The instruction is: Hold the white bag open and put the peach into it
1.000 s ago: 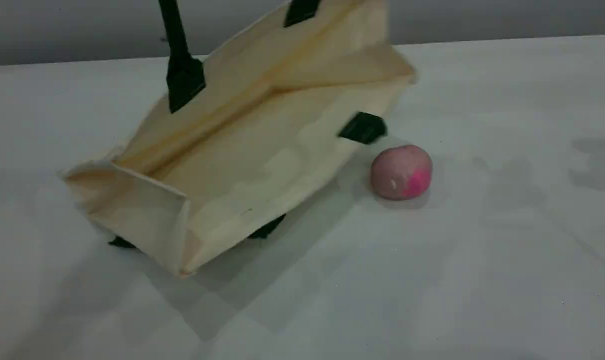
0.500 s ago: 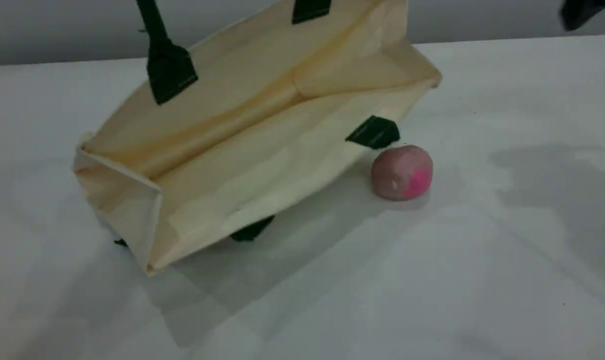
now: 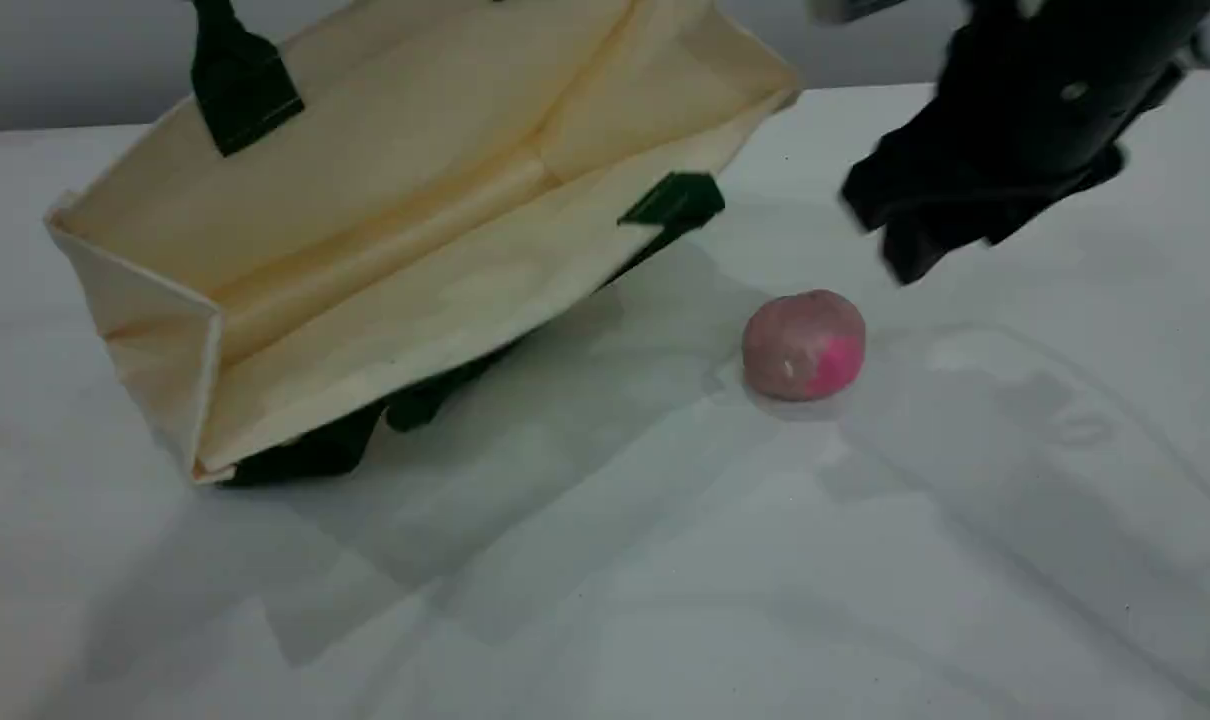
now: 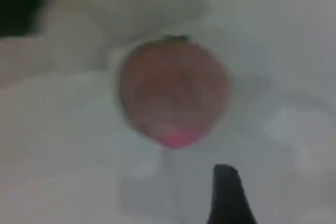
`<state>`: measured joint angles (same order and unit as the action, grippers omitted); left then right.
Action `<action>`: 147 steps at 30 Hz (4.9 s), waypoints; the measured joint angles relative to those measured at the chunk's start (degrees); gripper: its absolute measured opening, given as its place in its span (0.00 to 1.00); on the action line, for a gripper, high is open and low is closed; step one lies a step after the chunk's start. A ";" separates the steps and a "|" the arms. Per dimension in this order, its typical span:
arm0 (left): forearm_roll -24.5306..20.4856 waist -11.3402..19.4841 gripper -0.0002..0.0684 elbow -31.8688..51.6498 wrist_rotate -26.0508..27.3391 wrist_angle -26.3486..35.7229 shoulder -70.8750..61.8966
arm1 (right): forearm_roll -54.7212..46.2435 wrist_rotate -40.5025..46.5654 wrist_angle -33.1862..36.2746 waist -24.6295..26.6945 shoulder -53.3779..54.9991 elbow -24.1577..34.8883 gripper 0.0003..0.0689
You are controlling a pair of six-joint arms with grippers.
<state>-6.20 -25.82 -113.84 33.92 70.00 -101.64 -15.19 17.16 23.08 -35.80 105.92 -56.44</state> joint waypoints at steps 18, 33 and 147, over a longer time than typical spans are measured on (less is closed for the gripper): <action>0.36 0.00 0.13 0.00 0.01 0.00 0.00 | 1.05 0.37 -16.20 -2.03 8.94 0.00 0.66; 0.36 0.00 0.13 0.00 0.01 0.00 0.00 | 2.14 0.62 -23.76 -2.03 14.87 -0.10 0.67; 3.34 0.00 0.13 0.00 -0.18 -0.04 0.00 | 11.53 -4.26 6.74 -15.66 -0.55 -0.01 0.80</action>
<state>-2.86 -25.82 -113.84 33.74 69.96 -101.64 -3.66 12.90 29.82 -51.46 105.37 -56.45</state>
